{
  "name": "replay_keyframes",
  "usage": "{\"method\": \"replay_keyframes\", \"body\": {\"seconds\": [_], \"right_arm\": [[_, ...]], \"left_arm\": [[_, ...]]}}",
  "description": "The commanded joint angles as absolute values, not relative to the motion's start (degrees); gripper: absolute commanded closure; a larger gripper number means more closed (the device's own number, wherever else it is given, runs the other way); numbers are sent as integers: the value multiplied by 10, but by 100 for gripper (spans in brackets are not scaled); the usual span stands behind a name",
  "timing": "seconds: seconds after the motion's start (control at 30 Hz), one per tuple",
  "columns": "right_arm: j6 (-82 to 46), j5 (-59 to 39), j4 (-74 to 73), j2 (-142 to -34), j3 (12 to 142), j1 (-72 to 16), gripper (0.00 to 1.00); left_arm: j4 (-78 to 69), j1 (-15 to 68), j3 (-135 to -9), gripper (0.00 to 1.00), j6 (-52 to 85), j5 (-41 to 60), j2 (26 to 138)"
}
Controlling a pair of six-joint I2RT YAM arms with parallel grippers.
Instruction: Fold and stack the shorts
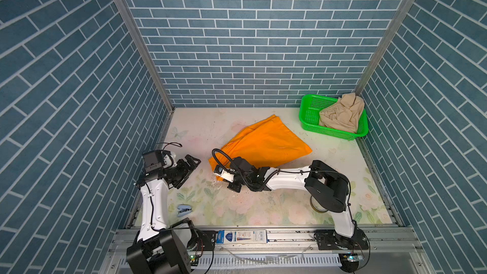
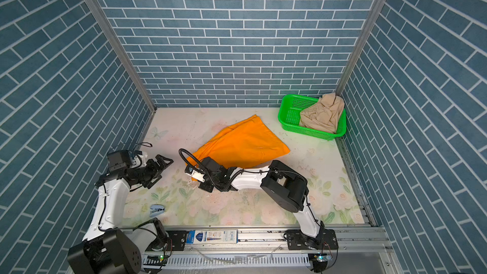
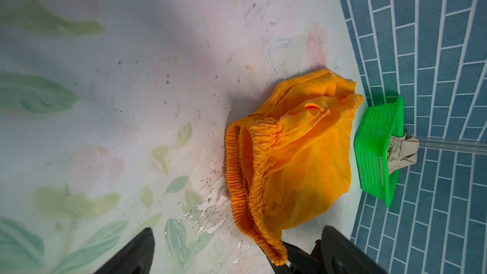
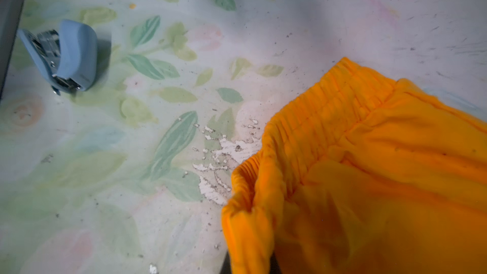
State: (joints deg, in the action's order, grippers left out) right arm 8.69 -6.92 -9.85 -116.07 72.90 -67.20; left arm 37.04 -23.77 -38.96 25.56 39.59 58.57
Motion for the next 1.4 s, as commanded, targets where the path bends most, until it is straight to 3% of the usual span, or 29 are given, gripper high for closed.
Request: {"method": "replay_keyframes", "body": {"seconds": [0.0, 0.37, 0.53, 1.07, 1.1, 1.13, 1.2, 1.23, 1.3, 1.37], "right_arm": [[33, -106, -162, -1131, 717, -671, 100], [19, -110, -171, -1119, 697, -673, 100], [24, -106, -169, -1123, 700, -672, 100], [27, -112, -165, -1140, 726, -673, 100], [27, -114, -163, -1141, 727, -673, 100], [25, -116, -163, -1142, 729, -674, 100], [24, -124, -147, -1147, 739, -675, 100], [20, -128, -130, -1150, 749, -675, 95], [4, -130, -122, -1145, 742, -673, 86], [-20, -136, -137, -1120, 716, -667, 74]], "left_arm": [[298, -213, -355, 0, 312, 412, 587], [83, -165, -280, 0, 429, 448, 656], [64, -156, -282, 0, 432, 451, 687], [-41, -10, -266, 0, 461, 409, 797], [-40, -4, -270, 4, 456, 405, 800], [-32, 0, -277, 16, 447, 402, 801], [10, 8, -297, 45, 424, 391, 799], [34, 13, -307, 62, 412, 385, 794], [88, 23, -325, 79, 389, 370, 778], [148, 28, -342, 88, 368, 352, 751]]}}
